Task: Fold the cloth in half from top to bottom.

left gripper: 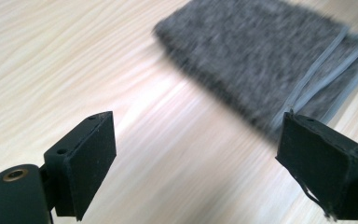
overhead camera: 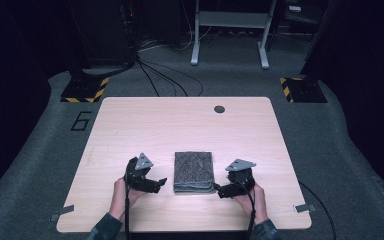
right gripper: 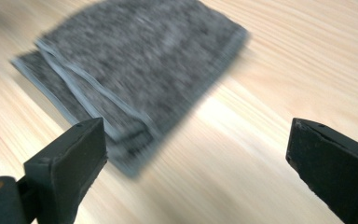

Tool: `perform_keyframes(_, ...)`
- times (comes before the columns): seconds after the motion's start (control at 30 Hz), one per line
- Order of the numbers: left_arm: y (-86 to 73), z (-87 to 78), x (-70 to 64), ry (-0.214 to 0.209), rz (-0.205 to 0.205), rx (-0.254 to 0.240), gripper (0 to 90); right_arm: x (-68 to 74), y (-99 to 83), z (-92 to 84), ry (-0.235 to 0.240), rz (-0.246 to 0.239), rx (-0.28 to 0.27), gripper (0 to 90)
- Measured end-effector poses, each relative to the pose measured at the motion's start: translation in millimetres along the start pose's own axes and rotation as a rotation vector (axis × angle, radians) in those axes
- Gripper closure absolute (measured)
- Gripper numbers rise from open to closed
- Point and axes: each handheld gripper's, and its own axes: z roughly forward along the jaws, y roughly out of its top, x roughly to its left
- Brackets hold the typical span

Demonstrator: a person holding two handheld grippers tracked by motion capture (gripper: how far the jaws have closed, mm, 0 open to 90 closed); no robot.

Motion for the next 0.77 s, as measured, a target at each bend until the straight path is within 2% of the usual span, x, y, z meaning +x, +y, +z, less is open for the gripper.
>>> perform_keyframes(0.07, -11.5, -3.5, 7.5, 0.030, -0.013, 0.009, 10.8, -9.4, -11.6, -7.4, -0.036, 0.027, -0.001, 4.9)
perform_keyframes(0.2, -34.6, -6.1, 20.9, 0.071, -0.070, 0.030, 10.6, -28.0, -36.2, -15.8, -0.099, 0.095, 0.007, 4.7)
perform_keyframes(0.23, -40.6, -6.4, 23.1, 0.081, -0.090, 0.022, 10.4, -32.4, -42.7, -17.4, -0.109, 0.116, 0.008, 4.7)
perform_keyframes(0.37, -57.3, -9.1, 30.6, 0.129, -0.123, 0.026, 10.0, -45.8, -66.2, -18.5, -0.178, 0.163, 0.036, 4.0)
perform_keyframes(0.4, -61.2, -9.7, 32.6, 0.138, -0.131, 0.024, 9.7, -47.5, -69.5, -18.3, -0.183, 0.168, 0.041, 2.7)
perform_keyframes(0.47, -65.7, -9.6, 34.7, 0.144, -0.142, 0.003, 8.5, -51.8, -74.8, -20.7, -0.172, 0.182, 0.018, 3.5)
perform_keyframes(0.5, -66.9, -9.5, 35.1, 0.145, -0.146, -0.006, 8.2, -52.4, -75.8, -21.7, -0.190, 0.167, 0.014, 3.1)
perform_keyframes(0.57, -66.6, -9.1, 35.4, 0.149, -0.147, -0.007, 8.1, -53.9, -76.2, -20.3, -0.182, 0.163, 0.013, 2.1)
perform_keyframes(0.6, -66.3, -8.9, 35.7, 0.144, -0.147, -0.004, 7.9, -54.9, -76.0, -19.7, -0.167, 0.179, 0.016, 1.5)
perform_keyframes(0.77, -65.6, -7.6, 35.7, 0.154, -0.155, -0.006, 7.4, -56.5, -75.2, -17.9, -0.168, 0.187, 0.015, 0.0)
